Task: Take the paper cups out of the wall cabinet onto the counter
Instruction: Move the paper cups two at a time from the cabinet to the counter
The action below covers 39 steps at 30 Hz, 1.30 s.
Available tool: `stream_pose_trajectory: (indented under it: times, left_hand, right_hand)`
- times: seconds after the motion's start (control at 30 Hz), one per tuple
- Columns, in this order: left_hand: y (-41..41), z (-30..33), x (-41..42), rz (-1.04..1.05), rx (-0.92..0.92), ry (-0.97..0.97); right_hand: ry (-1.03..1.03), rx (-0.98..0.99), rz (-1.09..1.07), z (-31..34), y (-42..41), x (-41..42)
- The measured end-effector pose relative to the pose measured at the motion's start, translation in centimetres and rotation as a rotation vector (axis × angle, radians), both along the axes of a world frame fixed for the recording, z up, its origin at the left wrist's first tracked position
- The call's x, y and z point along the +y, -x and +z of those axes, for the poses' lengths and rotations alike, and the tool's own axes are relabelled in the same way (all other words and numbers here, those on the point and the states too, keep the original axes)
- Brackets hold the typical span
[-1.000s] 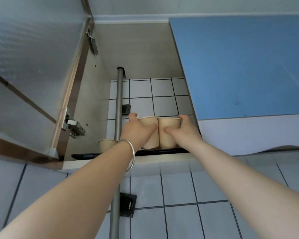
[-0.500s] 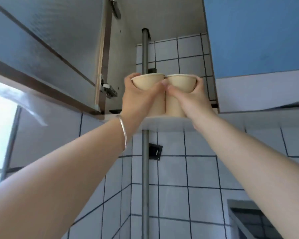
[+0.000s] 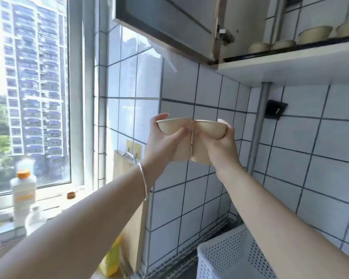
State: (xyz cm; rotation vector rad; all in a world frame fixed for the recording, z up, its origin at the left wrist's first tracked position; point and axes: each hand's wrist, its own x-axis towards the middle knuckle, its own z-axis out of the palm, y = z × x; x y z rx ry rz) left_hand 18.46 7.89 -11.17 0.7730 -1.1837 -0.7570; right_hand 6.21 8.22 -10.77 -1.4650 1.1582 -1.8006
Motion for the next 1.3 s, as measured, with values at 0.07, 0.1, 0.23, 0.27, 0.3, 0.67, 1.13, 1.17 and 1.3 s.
stream_pose_trajectory:
  times: [0.07, 0.1, 0.23, 0.27, 0.3, 0.67, 1.13, 1.17, 1.3]
  left_hand:
    - [-3.6, -2.2, 2.0, 0.033, 0.028, -0.050]
    - [-5.5, -3.3, 3.1, 0.062, 0.052, -0.072]
    - [-13.7, -7.6, 8.3, 0.260, 0.110, -0.133]
    - [-15.9, -8.6, 9.8, 0.304, 0.124, -0.146]
    - [-18.2, -9.8, 11.3, 0.345, 0.137, -0.164]
    - [-42.8, -22.6, 37.1, 0.817, 0.241, -0.387]
    - [-61.1, -30.3, 60.9, 1.512, 0.459, -0.464]
    - [-62.2, -30.8, 62.3, 1.556, 0.494, -0.456]
    - [-65.6, -32.5, 67.1, 1.731, 0.611, -0.432]
  right_hand:
    - [-0.090, -0.019, 0.106, -2.4, -3.0, 0.8]
    - [-0.125, -0.013, 0.149, -3.5, -4.7, 1.3]
    - [-0.222, -0.032, 0.348, -8.6, -13.1, 3.9]
    - [-0.243, -0.055, 0.409, -10.0, -15.7, 4.8]
    - [-0.263, -0.081, 0.471, -11.3, -18.3, 5.9]
    - [-0.482, 0.053, 0.925, -23.9, -47.0, 25.4]
    - [-0.617, 0.381, 1.458, -31.1, -72.0, 48.1]
    - [-0.610, 0.409, 1.494, -31.5, -73.7, 49.5]
    - [-0.625, 0.521, 1.626, -33.1, -79.7, 54.2]
